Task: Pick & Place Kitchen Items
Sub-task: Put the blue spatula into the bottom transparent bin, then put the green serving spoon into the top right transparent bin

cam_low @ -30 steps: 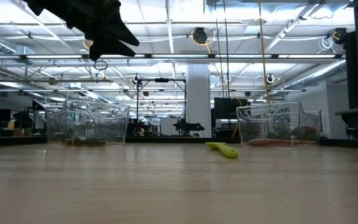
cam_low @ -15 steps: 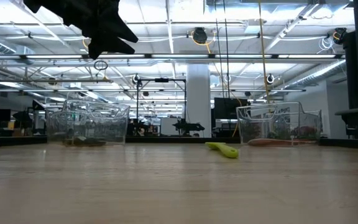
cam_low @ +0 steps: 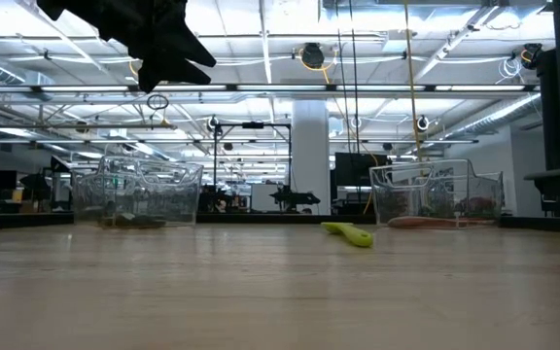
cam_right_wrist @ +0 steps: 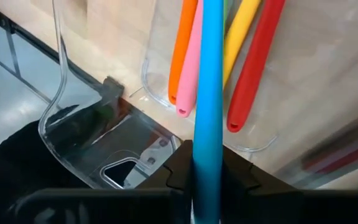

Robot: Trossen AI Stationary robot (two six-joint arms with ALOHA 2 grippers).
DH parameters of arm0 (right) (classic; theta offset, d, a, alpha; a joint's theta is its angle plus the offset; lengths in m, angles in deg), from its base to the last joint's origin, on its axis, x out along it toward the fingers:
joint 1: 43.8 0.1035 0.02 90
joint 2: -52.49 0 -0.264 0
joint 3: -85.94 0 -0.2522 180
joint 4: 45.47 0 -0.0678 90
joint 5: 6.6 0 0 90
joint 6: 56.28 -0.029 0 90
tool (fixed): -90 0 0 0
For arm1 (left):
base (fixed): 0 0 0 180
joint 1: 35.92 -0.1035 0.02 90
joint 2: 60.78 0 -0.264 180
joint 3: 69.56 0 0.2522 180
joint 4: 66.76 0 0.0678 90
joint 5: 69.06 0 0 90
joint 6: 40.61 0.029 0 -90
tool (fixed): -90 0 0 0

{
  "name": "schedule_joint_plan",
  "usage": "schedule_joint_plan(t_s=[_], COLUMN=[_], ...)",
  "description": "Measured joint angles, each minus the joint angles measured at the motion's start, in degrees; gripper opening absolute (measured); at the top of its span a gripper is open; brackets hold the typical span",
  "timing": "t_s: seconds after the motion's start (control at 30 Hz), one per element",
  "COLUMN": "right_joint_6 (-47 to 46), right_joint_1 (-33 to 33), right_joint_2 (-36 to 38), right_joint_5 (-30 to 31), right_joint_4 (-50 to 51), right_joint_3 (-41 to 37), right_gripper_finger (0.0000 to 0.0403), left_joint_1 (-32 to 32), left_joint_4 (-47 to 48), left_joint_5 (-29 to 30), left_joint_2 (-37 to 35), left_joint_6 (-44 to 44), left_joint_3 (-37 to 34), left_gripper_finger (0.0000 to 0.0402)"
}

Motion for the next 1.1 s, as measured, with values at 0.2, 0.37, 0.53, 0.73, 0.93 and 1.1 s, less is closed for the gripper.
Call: schedule_joint_plan(t_s=[0.2,0.37,0.53,0.73,0.93,1.1], right_joint_6=[0.6,0.9,1.0,0.9,2.0,6.1], right_joint_1=[0.0,0.0,0.0,0.0,0.0,0.1], right_joint_2=[-1.1,-1.1,-1.1,-1.0,0.2,2.2], right_joint_5=[-0.1,-0.1,-0.1,-0.2,0.9,5.2], right_joint_4=[-2.2,-2.4,-2.4,-2.5,-4.6,-5.9], right_joint_3=[0.0,0.0,0.0,0.0,0.0,0.0], right_gripper_finger=[0.0043,0.0059,0.0082,0.0097,0.0060,0.0006], left_joint_1=[0.0,0.0,0.0,0.0,0.0,0.0], left_joint_4=[0.0,0.0,0.0,0.0,-0.9,-2.8], left_joint_5=[0.0,0.0,0.0,-0.2,-5.7,-7.9], left_joint_2=[0.0,0.0,0.0,0.0,0.0,0.0], left_joint_6=[0.0,0.0,0.0,0.0,-0.2,-0.5], left_joint_3=[0.0,0.0,0.0,0.0,0.0,0.0], left_gripper_finger=[0.0172,0.0172,0.0172,0.0172,0.0172,0.0172])
